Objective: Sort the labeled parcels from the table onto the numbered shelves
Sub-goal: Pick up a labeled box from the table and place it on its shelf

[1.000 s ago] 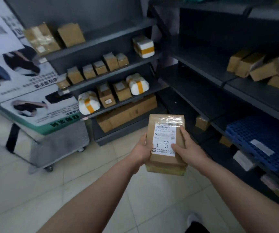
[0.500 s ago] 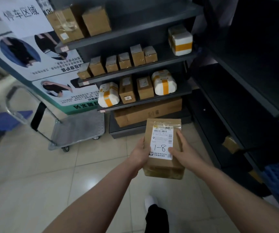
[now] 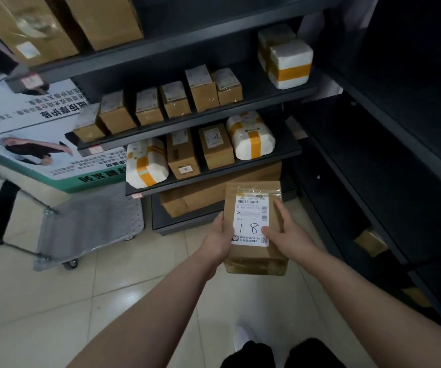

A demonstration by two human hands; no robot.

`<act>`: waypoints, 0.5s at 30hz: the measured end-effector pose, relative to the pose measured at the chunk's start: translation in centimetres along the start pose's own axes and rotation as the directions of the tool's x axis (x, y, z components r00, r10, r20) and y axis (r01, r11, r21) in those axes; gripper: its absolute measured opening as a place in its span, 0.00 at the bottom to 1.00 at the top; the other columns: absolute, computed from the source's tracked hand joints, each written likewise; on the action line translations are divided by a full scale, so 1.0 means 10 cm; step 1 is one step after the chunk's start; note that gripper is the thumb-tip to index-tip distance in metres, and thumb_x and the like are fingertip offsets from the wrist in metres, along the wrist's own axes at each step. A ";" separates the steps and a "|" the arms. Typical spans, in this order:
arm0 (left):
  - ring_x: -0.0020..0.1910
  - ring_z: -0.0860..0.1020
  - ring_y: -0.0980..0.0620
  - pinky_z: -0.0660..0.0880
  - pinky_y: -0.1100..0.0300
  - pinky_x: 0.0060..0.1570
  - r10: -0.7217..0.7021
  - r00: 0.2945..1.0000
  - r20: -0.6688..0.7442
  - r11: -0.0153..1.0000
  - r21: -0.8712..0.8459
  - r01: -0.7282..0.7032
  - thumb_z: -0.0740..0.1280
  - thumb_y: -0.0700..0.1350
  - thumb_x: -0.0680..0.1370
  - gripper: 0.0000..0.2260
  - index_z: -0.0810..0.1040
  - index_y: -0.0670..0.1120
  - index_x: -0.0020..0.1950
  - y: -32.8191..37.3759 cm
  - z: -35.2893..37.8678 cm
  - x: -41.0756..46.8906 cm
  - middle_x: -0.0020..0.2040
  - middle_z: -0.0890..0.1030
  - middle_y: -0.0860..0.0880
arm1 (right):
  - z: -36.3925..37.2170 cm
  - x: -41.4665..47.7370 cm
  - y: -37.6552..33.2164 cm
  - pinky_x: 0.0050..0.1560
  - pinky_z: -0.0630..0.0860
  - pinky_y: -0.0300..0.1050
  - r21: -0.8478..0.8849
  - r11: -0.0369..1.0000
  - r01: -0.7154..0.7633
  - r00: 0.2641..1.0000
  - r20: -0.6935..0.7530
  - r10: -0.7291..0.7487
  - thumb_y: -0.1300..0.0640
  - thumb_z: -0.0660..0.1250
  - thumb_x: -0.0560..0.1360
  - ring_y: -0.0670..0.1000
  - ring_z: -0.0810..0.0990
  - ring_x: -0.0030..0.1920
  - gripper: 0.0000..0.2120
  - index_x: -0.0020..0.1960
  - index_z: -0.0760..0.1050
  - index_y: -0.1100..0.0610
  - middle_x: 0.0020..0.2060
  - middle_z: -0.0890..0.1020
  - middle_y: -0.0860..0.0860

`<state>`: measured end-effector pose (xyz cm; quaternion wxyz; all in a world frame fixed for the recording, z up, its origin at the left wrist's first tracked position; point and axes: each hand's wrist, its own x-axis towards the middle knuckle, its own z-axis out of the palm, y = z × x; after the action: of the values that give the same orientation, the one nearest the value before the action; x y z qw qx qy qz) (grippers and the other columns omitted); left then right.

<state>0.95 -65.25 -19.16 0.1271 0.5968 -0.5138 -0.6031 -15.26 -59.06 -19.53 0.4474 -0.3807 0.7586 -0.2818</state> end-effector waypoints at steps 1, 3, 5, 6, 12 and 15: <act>0.54 0.80 0.51 0.80 0.50 0.54 -0.004 1.000 0.007 1.000 -0.002 0.004 0.56 0.47 0.84 0.19 0.62 0.59 0.74 0.04 -0.01 0.11 0.61 0.79 0.52 | 0.00 0.09 -0.01 0.58 0.76 0.53 0.004 1.000 -0.007 1.000 -0.010 0.008 0.49 0.65 0.77 0.52 0.76 0.60 0.37 0.76 0.45 0.35 0.69 0.72 0.45; 0.53 0.80 0.52 0.80 0.50 0.54 -0.016 1.000 0.019 1.000 -0.003 0.016 0.57 0.47 0.84 0.18 0.63 0.59 0.74 0.11 -0.01 0.29 0.60 0.80 0.53 | -0.03 0.26 -0.03 0.59 0.75 0.53 0.013 1.000 -0.020 0.999 -0.024 0.021 0.49 0.65 0.77 0.51 0.76 0.60 0.36 0.76 0.46 0.35 0.68 0.72 0.44; 0.52 0.81 0.52 0.80 0.53 0.52 -0.014 0.999 0.030 1.000 -0.012 0.014 0.58 0.47 0.83 0.17 0.65 0.59 0.72 0.19 0.02 0.48 0.56 0.80 0.54 | -0.07 0.45 -0.03 0.59 0.75 0.53 0.041 0.998 -0.037 0.999 -0.036 0.038 0.50 0.65 0.77 0.51 0.77 0.60 0.36 0.76 0.47 0.35 0.67 0.74 0.44; 0.52 0.81 0.52 0.80 0.53 0.52 -0.016 0.999 0.036 1.000 -0.013 0.016 0.59 0.47 0.83 0.17 0.65 0.60 0.71 0.23 0.05 0.57 0.56 0.81 0.55 | -0.10 0.54 -0.03 0.59 0.75 0.53 0.062 0.997 -0.046 0.998 -0.041 0.048 0.50 0.65 0.77 0.51 0.77 0.59 0.36 0.75 0.48 0.34 0.66 0.75 0.43; 0.53 0.80 0.51 0.79 0.49 0.56 -0.042 0.996 0.075 0.999 0.032 0.040 0.57 0.47 0.83 0.18 0.63 0.62 0.72 0.55 0.41 1.19 0.55 0.80 0.54 | -0.47 1.11 0.14 0.58 0.76 0.54 0.125 0.988 -0.088 0.992 -0.079 0.098 0.51 0.66 0.76 0.50 0.78 0.57 0.36 0.74 0.49 0.32 0.62 0.76 0.41; 0.53 0.81 0.51 0.80 0.50 0.55 -0.070 0.992 0.100 0.998 0.002 0.070 0.59 0.48 0.83 0.17 0.65 0.63 0.69 0.75 0.72 1.54 0.53 0.81 0.56 | -0.77 1.47 0.26 0.55 0.75 0.49 0.099 0.989 -0.110 0.987 -0.102 0.120 0.50 0.64 0.78 0.49 0.77 0.57 0.33 0.75 0.51 0.34 0.62 0.74 0.41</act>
<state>-12.53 -77.01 -24.18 0.0803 0.5834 -0.4978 -0.6367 -27.54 -69.15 -24.95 0.4385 -0.2993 0.7885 -0.3106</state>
